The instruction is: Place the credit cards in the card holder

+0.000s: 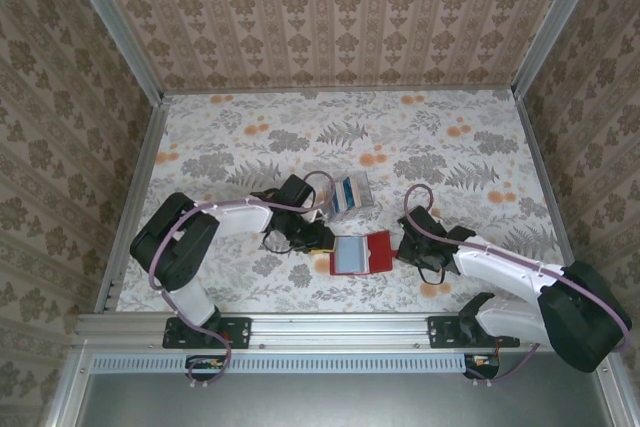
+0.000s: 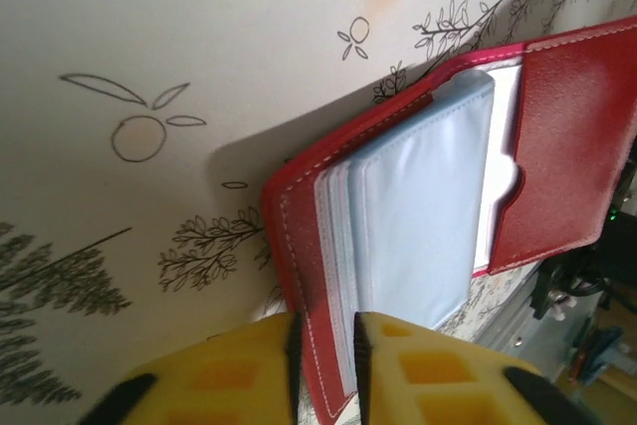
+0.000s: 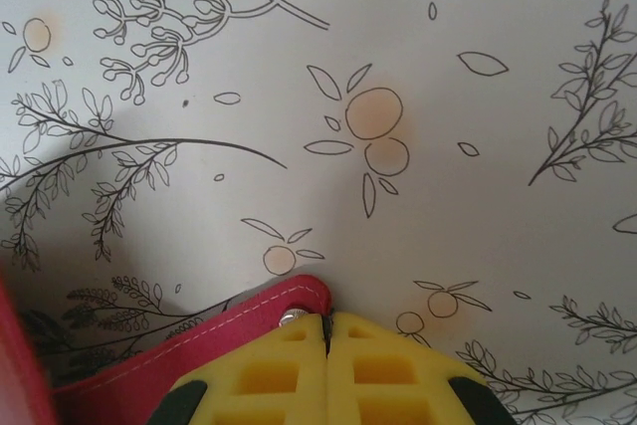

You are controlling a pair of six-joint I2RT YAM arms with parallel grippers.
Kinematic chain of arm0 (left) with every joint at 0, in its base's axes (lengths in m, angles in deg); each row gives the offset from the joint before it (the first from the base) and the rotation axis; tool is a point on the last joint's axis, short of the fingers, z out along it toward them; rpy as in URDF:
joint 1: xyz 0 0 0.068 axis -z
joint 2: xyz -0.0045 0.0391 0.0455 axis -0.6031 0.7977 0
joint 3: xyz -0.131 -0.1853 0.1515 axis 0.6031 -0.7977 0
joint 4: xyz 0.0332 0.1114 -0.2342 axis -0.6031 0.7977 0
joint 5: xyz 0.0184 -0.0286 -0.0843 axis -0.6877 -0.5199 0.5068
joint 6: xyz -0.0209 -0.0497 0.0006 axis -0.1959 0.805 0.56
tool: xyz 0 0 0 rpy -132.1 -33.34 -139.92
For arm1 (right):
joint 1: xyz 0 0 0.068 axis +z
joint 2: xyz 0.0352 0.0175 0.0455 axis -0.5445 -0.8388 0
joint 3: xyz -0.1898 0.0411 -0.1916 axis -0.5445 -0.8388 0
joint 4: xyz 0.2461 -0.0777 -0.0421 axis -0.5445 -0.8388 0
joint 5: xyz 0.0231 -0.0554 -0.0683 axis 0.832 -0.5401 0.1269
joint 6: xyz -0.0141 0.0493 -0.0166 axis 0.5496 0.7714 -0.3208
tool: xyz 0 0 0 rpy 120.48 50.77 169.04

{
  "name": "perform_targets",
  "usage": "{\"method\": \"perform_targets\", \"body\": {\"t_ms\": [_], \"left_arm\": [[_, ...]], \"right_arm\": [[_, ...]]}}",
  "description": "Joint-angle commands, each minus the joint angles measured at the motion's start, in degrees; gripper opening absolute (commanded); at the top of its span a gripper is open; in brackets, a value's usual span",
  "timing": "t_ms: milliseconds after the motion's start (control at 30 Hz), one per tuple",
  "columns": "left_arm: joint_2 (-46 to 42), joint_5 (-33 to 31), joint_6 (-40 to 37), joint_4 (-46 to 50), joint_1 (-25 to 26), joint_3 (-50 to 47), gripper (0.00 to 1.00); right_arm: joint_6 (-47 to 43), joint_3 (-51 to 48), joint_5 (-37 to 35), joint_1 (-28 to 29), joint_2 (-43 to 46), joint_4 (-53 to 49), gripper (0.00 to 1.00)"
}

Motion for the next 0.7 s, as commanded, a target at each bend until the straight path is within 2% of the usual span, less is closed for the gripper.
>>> {"method": "perform_targets", "body": {"t_ms": [0,167,233,300,400,667], "left_arm": [[0.48,2.51,-0.08,-2.36,0.22,1.05,0.16],[-0.22,2.83,-0.04,-1.92,0.05,0.92,0.16],[-1.43,2.35,-0.04,-2.11,-0.16,0.12,0.23],[-2.44,0.33,-0.23,0.21,-0.60,-0.01,0.37],[-4.22,-4.95,-0.99,4.32,-0.75,-0.45,0.45],[-0.78,-5.95,-0.40,2.51,2.04,1.48,0.48]], "right_arm": [[-1.25,-0.27,0.80,-0.33,-0.61,0.19,0.00],[-1.01,-0.72,1.35,-0.30,0.28,0.74,0.00],[-1.21,-1.44,1.34,-0.34,1.03,1.46,0.00],[-1.19,-1.45,0.80,-0.40,1.80,0.30,0.00],[-1.08,-1.57,0.05,-0.51,3.46,-0.91,0.00],[-2.41,-1.04,-2.60,-2.53,1.75,-4.31,0.00]]}}
